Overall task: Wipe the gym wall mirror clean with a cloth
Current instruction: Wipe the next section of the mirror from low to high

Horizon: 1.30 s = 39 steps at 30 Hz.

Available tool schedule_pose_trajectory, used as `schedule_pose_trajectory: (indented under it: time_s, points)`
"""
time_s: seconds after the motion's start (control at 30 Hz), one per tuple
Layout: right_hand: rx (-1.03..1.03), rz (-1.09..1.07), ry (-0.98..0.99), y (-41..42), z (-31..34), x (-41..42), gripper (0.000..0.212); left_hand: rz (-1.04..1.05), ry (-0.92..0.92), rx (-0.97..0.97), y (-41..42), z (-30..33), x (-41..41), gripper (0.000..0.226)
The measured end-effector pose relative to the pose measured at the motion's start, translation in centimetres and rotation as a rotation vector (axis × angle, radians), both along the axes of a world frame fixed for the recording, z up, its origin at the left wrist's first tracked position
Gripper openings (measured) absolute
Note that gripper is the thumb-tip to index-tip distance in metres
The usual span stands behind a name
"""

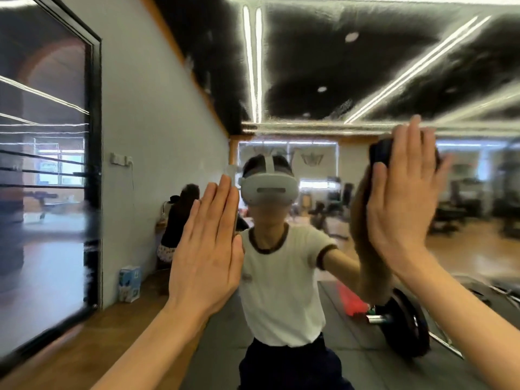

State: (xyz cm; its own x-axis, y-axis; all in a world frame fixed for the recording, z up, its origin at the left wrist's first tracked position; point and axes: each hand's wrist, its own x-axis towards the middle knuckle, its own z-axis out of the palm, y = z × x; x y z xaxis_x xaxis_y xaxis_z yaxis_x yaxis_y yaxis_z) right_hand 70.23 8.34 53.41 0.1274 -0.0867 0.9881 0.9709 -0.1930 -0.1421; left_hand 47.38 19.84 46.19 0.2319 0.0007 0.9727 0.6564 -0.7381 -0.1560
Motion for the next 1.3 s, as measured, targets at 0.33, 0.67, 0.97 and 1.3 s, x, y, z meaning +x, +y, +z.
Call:
schedule_pose_trajectory:
  time_s: [0.33, 0.67, 0.97, 1.3]
  points:
    - [-0.155, -0.018, -0.472, 4.4, 7.0, -6.9, 0.055, -0.027, -0.007, -0.006, 0.1, 0.0, -0.1, 0.063]
    - [0.085, 0.047, 0.099, 2.0, -0.9, -2.4, 0.06, -0.038, 0.005, -0.011, 0.0, -0.1, 0.1, 0.066]
    - [-0.174, 0.027, -0.279, 0.1, -5.3, 1.1, 0.057, -0.041, -0.013, -0.005, -0.1, 0.0, 0.1, 0.062]
    - [-0.089, 0.049, -0.112, 3.8, -8.3, -6.4, 0.064, -0.025, -0.006, -0.018, -0.3, 0.1, 0.2, 0.064]
